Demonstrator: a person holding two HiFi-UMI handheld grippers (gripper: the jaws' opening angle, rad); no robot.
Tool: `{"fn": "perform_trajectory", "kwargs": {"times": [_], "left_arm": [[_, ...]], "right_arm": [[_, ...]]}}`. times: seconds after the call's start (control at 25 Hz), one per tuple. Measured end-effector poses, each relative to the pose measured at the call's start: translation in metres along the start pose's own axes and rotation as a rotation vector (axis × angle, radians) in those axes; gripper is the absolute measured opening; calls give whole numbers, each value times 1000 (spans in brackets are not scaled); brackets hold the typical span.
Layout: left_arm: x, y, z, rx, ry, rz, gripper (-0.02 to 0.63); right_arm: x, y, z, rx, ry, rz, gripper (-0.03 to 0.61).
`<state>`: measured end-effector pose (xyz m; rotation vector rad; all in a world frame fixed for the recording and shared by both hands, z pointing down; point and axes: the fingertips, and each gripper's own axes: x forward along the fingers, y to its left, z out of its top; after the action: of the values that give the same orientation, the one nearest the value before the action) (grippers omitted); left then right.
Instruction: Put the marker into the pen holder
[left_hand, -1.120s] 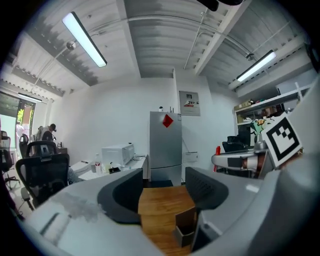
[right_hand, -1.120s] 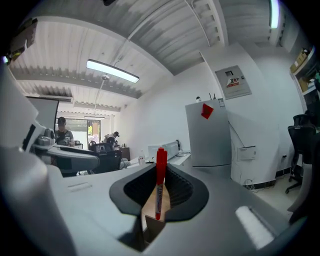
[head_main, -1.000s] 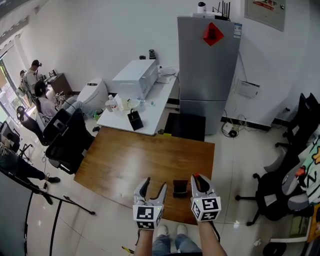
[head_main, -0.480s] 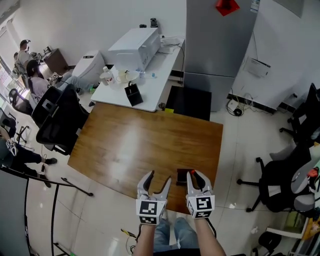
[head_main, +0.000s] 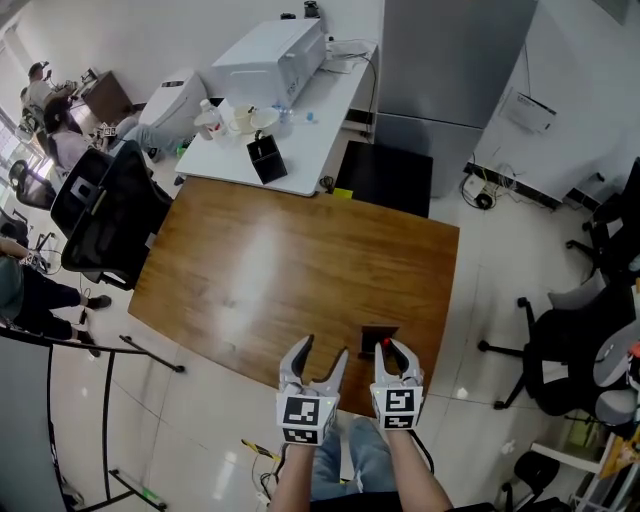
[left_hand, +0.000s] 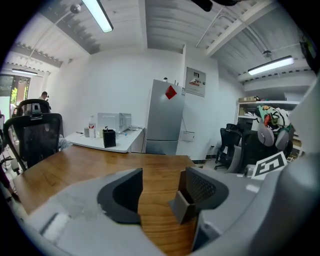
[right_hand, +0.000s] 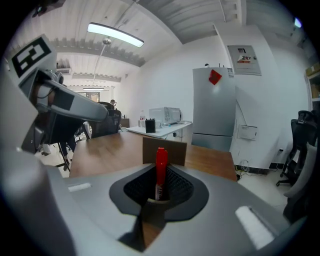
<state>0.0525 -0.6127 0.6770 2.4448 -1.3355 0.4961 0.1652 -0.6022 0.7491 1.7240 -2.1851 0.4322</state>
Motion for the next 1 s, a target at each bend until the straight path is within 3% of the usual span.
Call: {"fn": "perform_trajectory", "kwargs": {"times": [0.4, 0.52, 0.64, 0.84, 1.0], "left_arm": [[-6, -9, 5, -25, -21, -1, 282], [-18, -8, 15, -19, -55, 21, 281], [-35, -7, 25, -23, -84, 47, 281], [-86, -2, 55, 0, -146, 72, 281], [-135, -6, 106, 65, -284, 50, 281]], "right_arm": [[7, -1, -17, 45, 81, 27, 57], [1, 1, -11, 46, 77, 38, 132], [-12, 3, 2, 28, 44, 45, 138], [-58, 17, 57, 10, -66, 47, 138], [-107, 24, 128, -1, -243, 6, 138]]}}
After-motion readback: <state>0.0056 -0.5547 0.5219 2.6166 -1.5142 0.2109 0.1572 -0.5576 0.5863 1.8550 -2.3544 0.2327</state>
